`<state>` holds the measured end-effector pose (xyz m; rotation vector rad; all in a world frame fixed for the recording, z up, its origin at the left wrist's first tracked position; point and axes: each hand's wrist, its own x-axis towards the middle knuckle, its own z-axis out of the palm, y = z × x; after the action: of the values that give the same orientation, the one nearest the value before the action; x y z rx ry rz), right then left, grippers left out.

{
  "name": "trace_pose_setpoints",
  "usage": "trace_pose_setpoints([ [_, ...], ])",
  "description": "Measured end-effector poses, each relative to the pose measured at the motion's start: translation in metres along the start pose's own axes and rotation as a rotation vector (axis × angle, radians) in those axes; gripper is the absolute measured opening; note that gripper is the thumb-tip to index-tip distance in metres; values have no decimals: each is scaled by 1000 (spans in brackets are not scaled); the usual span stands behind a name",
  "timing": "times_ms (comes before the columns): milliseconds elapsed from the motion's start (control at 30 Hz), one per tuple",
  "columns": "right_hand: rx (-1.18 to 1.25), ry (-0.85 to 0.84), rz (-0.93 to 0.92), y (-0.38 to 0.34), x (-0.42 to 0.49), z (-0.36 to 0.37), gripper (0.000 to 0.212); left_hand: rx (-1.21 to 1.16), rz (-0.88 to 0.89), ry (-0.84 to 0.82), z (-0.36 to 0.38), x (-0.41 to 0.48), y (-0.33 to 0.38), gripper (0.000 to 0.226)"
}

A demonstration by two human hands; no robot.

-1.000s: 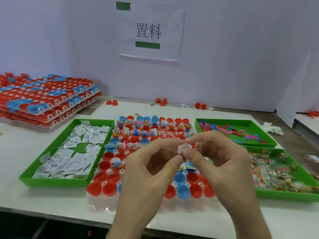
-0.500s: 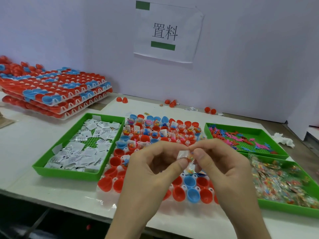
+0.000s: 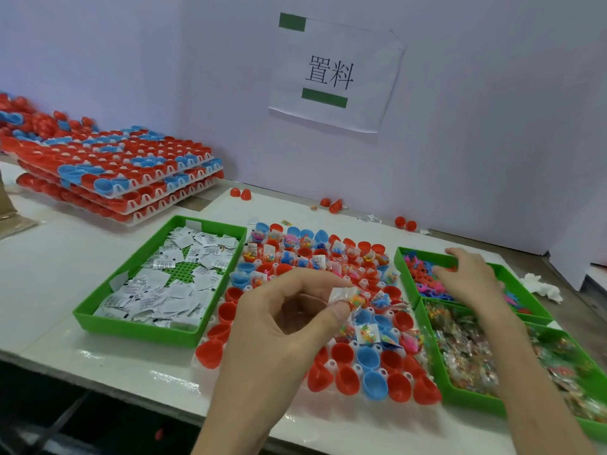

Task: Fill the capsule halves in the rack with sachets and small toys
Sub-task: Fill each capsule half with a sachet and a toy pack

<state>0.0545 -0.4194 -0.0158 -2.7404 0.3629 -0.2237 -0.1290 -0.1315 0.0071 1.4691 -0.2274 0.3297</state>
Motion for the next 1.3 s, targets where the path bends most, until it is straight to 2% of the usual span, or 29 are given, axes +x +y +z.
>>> trace_pose_setpoints([
  [67,-164,-109,92,14,15,13,57,14,1,4,0,0,0,17],
  [100,-172,-132,103,18,18,19,52,21,1,6,1,1,0,17],
  [200,-33,0,49,15,13,29,17,17,-2,14,1,1,0,15],
  [233,18,45,42,13,9,29,13,16,-2,11,2,0,0,15],
  [300,89,97,52,12,5,29,17,14,-1,-4,3,-1,0,15],
  [400,119,119,50,14,3,28,12,23,11,-18,6,-1,2,19],
  [500,129,159,39,16,4,26,20,39,19,-12,7,0,2,22],
  [567,154,180,18,17,5,26,16,44,14,-14,8,-1,2,21],
  [633,186,138,-37,16,7,25,7,46,10,-13,9,-1,1,19],
  [700,151,57,-111,13,6,26,12,48,4,-14,10,-1,0,19],
  [767,130,49,-150,11,5,27,4,47,-2,-17,11,0,0,19],
  [867,151,95,-160,14,7,28,14,43,-6,-17,12,0,0,19],
  [967,167,138,-170,18,11,31,5,50,-1,-19,12,0,-1,20],
  [1067,200,255,-174,22,16,34,8,44,-7,-19,12,0,-1,18],
  [1200,330,384,-172,20,14,28,9,37,-7,-26,10,0,0,20],
  [1300,585,379,-204,12,11,14,13,20,-8,-31,8,0,0,19],
])
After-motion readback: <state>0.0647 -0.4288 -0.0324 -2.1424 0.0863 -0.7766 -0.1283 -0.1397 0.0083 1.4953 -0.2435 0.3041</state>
